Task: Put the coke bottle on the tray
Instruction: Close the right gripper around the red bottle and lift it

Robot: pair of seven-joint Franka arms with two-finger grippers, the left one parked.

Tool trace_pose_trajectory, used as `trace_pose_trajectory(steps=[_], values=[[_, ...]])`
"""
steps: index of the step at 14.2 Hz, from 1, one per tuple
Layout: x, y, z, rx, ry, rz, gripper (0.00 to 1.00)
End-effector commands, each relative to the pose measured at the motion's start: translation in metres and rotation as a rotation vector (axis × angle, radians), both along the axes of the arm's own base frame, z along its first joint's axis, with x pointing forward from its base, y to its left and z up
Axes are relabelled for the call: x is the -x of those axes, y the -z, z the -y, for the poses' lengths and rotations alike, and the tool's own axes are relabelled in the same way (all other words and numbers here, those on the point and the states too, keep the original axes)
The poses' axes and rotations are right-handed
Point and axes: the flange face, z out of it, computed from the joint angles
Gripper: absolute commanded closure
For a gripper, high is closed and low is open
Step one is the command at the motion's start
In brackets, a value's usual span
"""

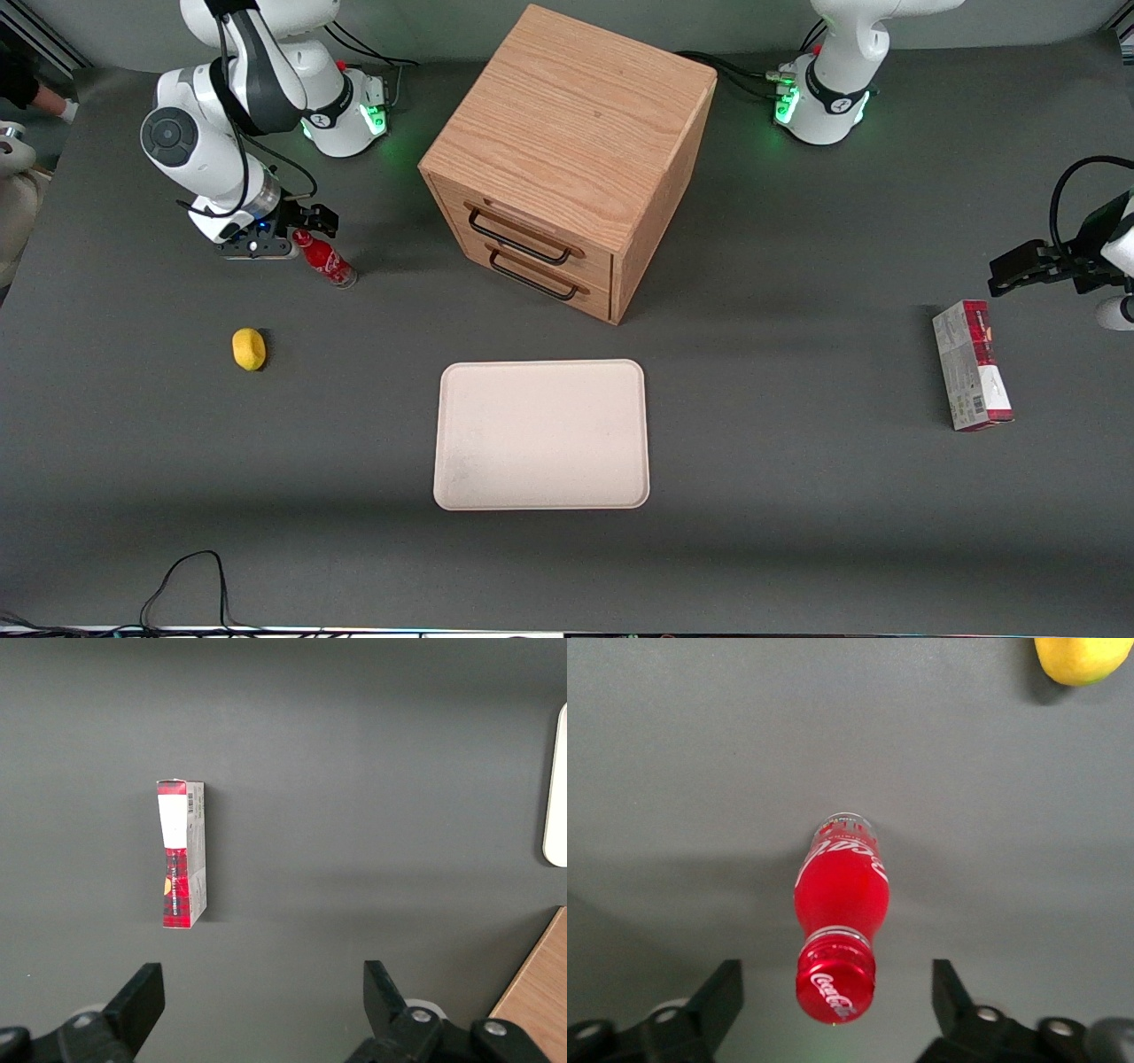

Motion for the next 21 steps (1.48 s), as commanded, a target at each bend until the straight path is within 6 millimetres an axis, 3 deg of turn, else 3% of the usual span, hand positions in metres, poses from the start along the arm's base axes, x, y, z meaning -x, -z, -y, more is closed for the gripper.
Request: trace_pose_trajectory(steps=[1, 5, 7, 9, 11, 17, 19, 21], values=[[0.001, -0.005, 0.008, -0.004, -0.011, 0.034, 1.00], [-0.011, -0.011, 0.018, -0.012, 0.021, 0.049, 1.00], [-0.029, -0.026, 0.016, -0.010, 0.038, 0.076, 1.00], [-0.056, -0.051, 0.013, -0.003, 0.061, 0.091, 1.00], [-0.093, -0.089, 0.004, 0.015, 0.054, 0.093, 1.00], [-0.227, -0.214, -0.061, 0.050, 0.091, 0.063, 1.00], [-0.254, -0.246, -0.078, 0.022, 0.091, 0.096, 1.00], [-0.274, -0.259, -0.117, -0.002, 0.065, 0.124, 1.00]])
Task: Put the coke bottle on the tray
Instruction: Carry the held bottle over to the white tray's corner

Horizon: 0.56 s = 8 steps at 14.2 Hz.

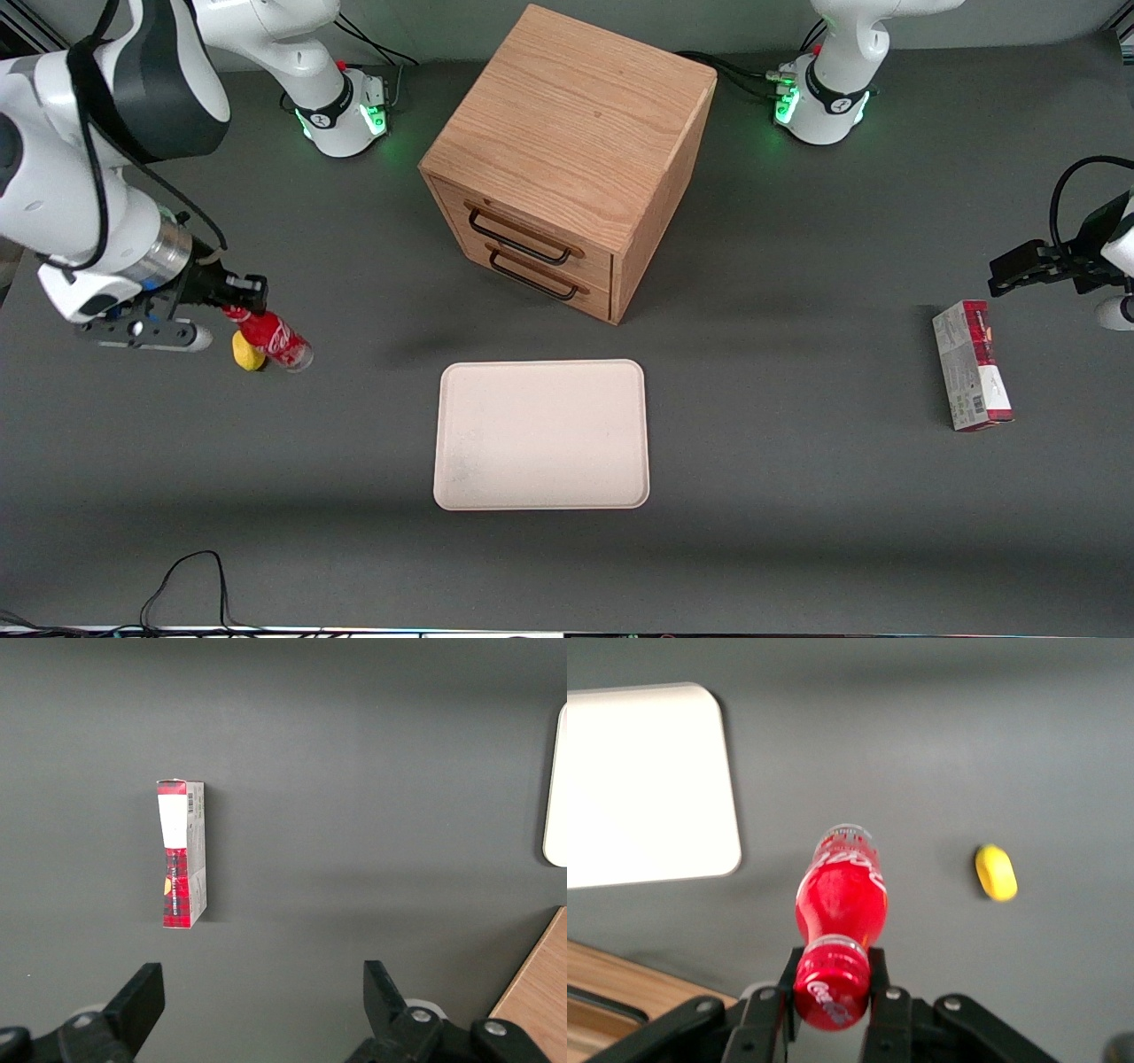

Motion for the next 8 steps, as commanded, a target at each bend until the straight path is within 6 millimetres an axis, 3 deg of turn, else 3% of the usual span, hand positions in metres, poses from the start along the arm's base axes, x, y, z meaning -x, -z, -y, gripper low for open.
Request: trace_pose_trajectory(steps=[1, 4, 6, 8], values=[[-0.050, -0.019, -0.057, -0.045, 0.015, 0.037, 1.00], [-0.079, 0.026, -0.118, -0.068, 0.010, 0.043, 1.00], [-0.096, 0.061, -0.139, -0.097, -0.017, 0.069, 1.00], [-0.111, 0.102, -0.148, -0.119, -0.043, 0.084, 1.00]])
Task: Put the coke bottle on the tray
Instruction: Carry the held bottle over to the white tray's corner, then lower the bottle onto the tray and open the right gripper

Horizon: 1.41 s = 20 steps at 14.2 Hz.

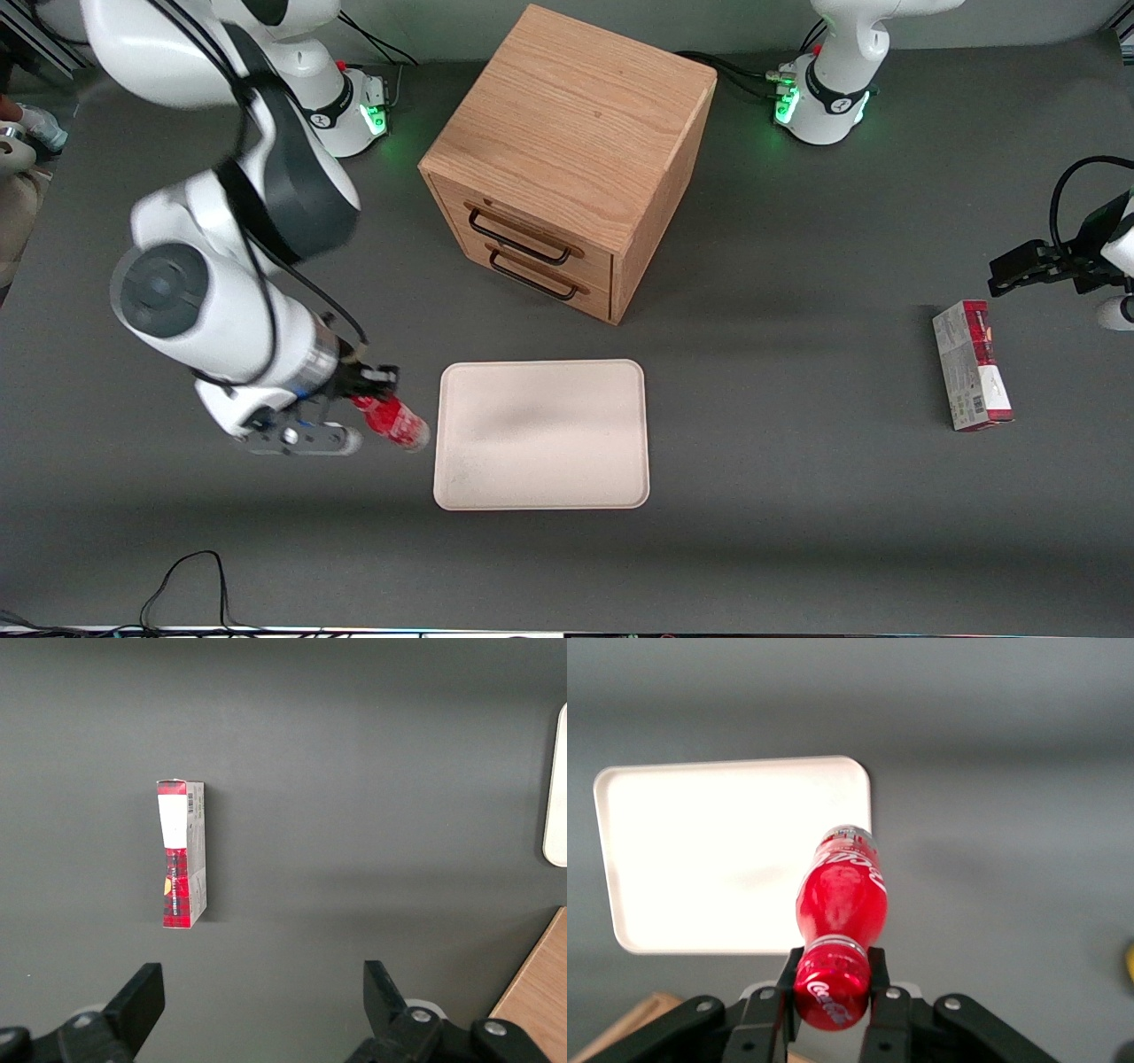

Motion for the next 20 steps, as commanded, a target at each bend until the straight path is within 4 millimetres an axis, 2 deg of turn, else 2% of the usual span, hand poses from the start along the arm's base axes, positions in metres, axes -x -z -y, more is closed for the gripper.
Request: trace_pose_trajectory(steps=[1, 2, 5, 9, 13, 14, 15, 16, 20], values=[[-0.026, 0.038, -0.009, -0.030, -0.013, 0.039, 1.00], [-0.030, 0.058, -0.012, -0.024, -0.022, 0.038, 1.00], [-0.034, 0.100, -0.025, -0.012, -0.053, 0.041, 1.00], [-0.034, 0.127, -0.027, -0.010, -0.064, 0.031, 1.00], [-0.038, 0.134, -0.024, -0.011, -0.061, 0.045, 1.00], [-0.037, 0.140, -0.024, -0.012, -0.050, 0.044, 0.66], [-0.037, 0.142, -0.025, -0.012, -0.029, 0.043, 0.48], [-0.038, 0.141, -0.024, -0.003, -0.027, 0.055, 0.00], [-0.039, 0.129, -0.026, 0.022, -0.050, 0.099, 0.00]])
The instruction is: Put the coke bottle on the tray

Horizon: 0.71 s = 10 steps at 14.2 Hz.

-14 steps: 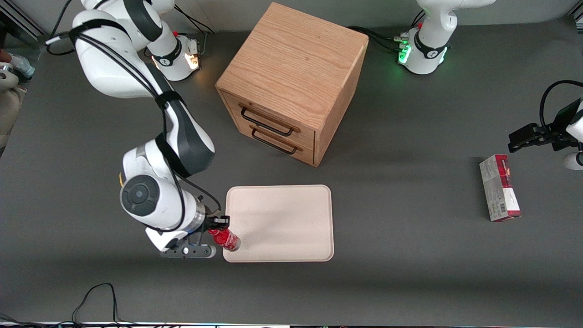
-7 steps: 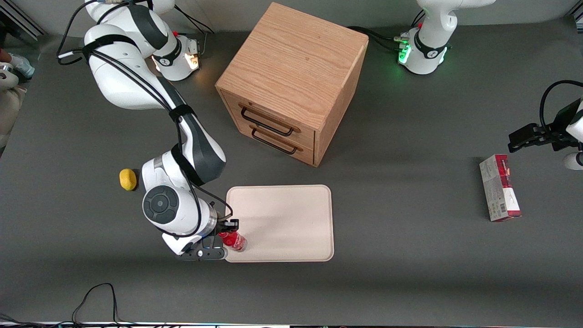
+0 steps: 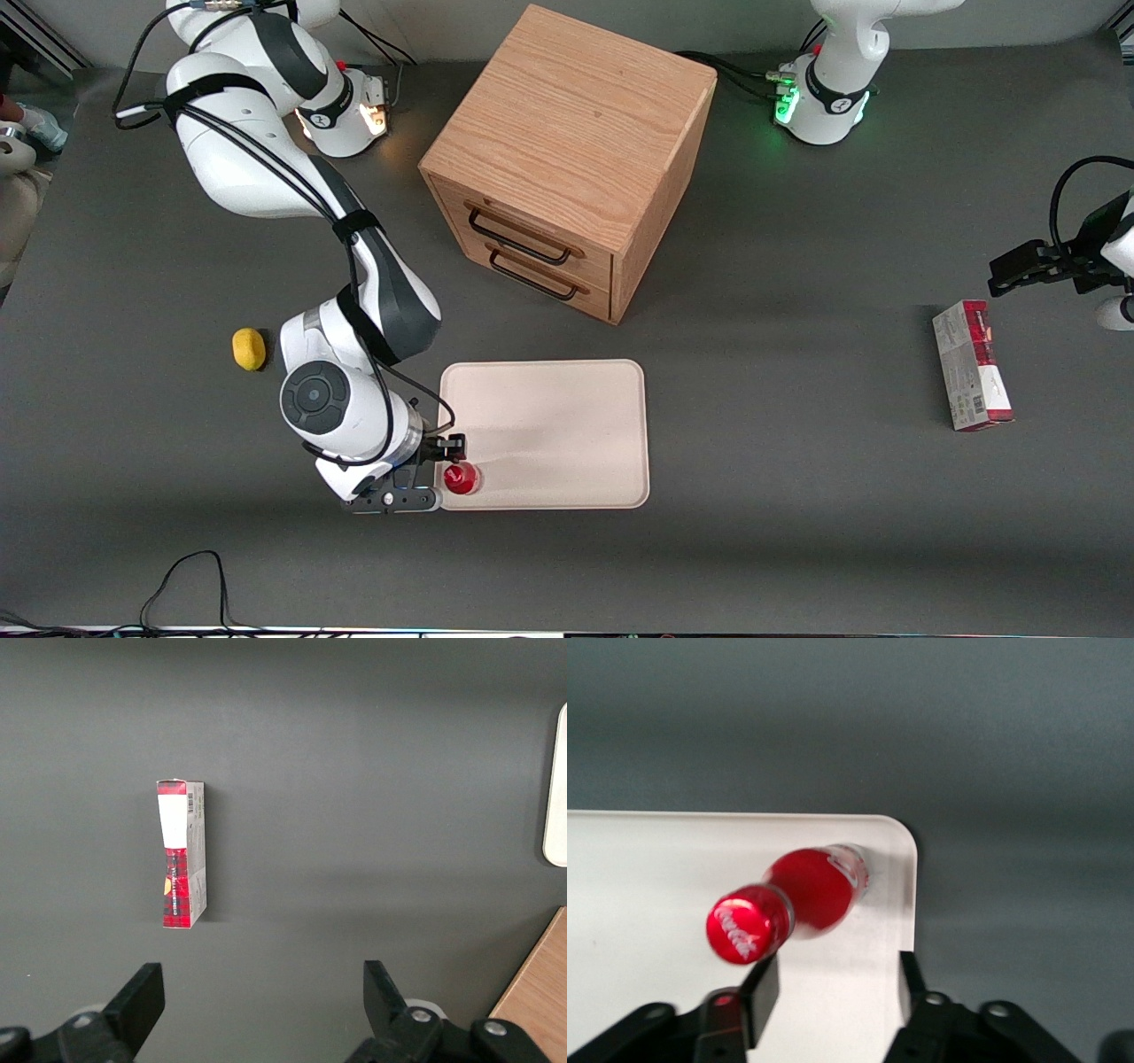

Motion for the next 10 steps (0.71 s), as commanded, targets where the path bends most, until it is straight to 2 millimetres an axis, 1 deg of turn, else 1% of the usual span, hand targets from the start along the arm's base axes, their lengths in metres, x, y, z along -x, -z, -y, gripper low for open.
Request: trace_pose_trajectory(steps=[1, 2, 3, 5, 6, 7, 8, 10], values=[[0.000, -0.024, -0.001, 0.040, -0.009, 0.054, 0.00], [0.001, -0.038, 0.001, 0.044, -0.008, 0.066, 0.00], [0.003, -0.054, 0.007, 0.056, -0.004, 0.079, 0.00], [0.019, -0.089, 0.024, 0.092, 0.004, 0.076, 0.00], [0.030, -0.109, 0.040, 0.118, 0.017, 0.070, 0.00], [0.045, -0.120, 0.059, 0.148, 0.020, 0.050, 0.00], [0.059, -0.137, 0.074, 0.146, 0.038, 0.043, 0.00], [0.085, -0.170, 0.122, 0.108, 0.080, -0.002, 0.00]])
